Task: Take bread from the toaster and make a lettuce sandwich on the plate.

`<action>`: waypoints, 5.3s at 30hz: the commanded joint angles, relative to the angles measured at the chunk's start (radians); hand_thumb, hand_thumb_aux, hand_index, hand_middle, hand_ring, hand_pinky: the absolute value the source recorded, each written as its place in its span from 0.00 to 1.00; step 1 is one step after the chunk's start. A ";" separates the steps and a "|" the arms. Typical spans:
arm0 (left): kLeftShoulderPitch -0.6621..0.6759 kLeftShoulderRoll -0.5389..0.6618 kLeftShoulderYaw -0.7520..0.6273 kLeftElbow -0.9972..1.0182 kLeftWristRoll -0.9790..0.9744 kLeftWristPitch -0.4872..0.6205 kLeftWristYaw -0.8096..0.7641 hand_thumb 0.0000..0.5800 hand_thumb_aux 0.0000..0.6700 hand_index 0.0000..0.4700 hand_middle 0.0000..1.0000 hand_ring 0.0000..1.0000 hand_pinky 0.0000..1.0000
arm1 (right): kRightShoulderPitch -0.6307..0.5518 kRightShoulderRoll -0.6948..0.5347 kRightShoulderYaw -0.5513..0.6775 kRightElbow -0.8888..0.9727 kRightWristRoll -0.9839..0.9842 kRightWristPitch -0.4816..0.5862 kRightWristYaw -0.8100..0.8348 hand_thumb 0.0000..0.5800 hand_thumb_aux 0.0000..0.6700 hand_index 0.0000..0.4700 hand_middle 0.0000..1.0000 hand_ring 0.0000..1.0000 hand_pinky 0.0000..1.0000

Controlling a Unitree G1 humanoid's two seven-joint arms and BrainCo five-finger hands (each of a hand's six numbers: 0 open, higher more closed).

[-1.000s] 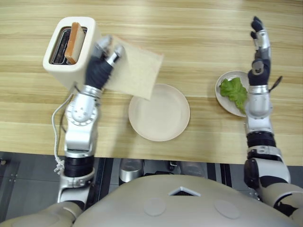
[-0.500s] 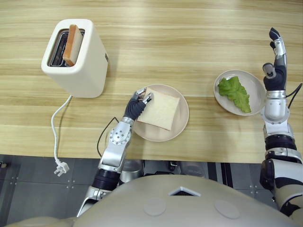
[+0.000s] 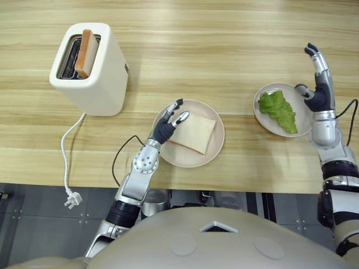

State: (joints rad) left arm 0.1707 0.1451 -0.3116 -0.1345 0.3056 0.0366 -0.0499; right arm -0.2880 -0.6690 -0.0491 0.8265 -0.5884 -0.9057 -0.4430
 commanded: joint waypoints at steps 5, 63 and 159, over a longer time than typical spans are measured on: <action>-0.013 0.089 0.171 -0.183 -0.028 0.031 -0.022 0.00 0.00 0.00 0.00 0.00 0.00 | -0.014 -0.068 0.191 0.120 -0.258 0.191 -0.264 0.00 0.00 0.00 0.00 0.00 0.00; -0.176 0.093 0.418 -0.151 -0.153 -0.070 0.009 0.00 0.00 0.00 0.00 0.00 0.00 | -0.140 -0.014 0.493 -0.330 -0.271 0.240 -0.307 1.00 1.00 0.98 1.00 1.00 1.00; -0.287 0.392 0.542 0.248 0.100 -0.072 0.220 0.00 0.00 0.00 0.00 0.00 0.00 | -0.047 0.189 0.714 -0.472 -0.469 0.355 -0.108 0.88 0.65 0.64 0.00 0.00 0.00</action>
State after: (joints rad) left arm -0.1168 0.5342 0.2427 0.1007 0.4018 -0.0352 0.1690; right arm -0.3472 -0.4772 0.6634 0.3618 -1.0695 -0.5441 -0.5762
